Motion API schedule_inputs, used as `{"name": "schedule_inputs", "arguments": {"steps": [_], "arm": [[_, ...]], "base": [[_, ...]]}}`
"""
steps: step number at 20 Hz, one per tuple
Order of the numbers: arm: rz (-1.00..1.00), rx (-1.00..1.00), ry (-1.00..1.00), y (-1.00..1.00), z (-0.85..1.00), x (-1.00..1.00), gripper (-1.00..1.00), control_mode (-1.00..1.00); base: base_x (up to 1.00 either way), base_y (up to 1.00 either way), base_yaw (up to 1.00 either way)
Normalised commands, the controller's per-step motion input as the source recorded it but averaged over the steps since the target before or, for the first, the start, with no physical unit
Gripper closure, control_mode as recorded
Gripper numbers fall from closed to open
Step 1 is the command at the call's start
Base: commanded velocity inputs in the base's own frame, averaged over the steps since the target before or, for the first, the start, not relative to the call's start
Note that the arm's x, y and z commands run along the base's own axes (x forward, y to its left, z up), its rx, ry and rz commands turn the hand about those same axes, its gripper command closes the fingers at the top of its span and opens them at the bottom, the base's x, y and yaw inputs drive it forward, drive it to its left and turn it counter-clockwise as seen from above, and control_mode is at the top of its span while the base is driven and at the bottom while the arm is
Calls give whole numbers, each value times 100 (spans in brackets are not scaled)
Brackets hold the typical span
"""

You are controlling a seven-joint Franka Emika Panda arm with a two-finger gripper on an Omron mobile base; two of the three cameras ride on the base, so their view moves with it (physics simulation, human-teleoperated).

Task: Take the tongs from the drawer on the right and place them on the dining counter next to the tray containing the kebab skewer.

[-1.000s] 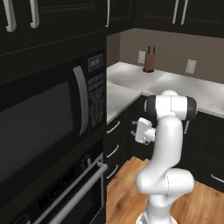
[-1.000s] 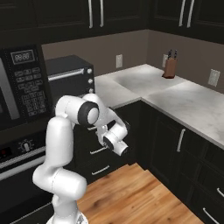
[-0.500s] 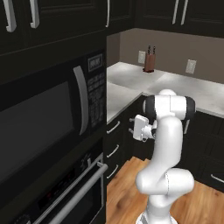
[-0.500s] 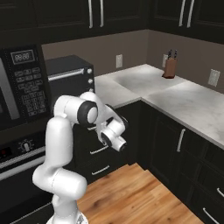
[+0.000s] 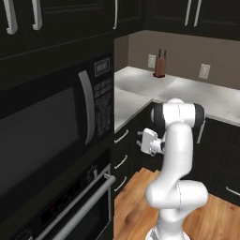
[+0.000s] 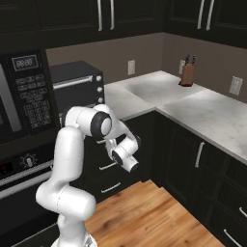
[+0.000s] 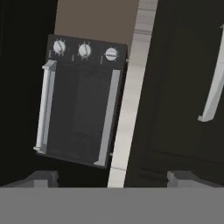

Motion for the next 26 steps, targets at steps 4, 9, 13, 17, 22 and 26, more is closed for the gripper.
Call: {"name": "schedule_inputs", "arguments": {"steps": [4, 9, 13, 17, 22, 26], "arm": [[0, 0, 0, 0, -14, 28, -100, -100], [0, 0, 0, 0, 0, 28, -100, -100], [0, 0, -4, 29, 0, 29, -100, -100], [1, 1, -5, 14, -4, 24, -100, -100], [2, 1, 0, 8, -16, 27, -100, -100], [1, 0, 0, 0, -39, 10, -100, -100]], "base": [[0, 0, 0], [0, 0, 0], [0, 0, 0], [0, 0, 0], [0, 0, 0], [0, 0, 0]]}}
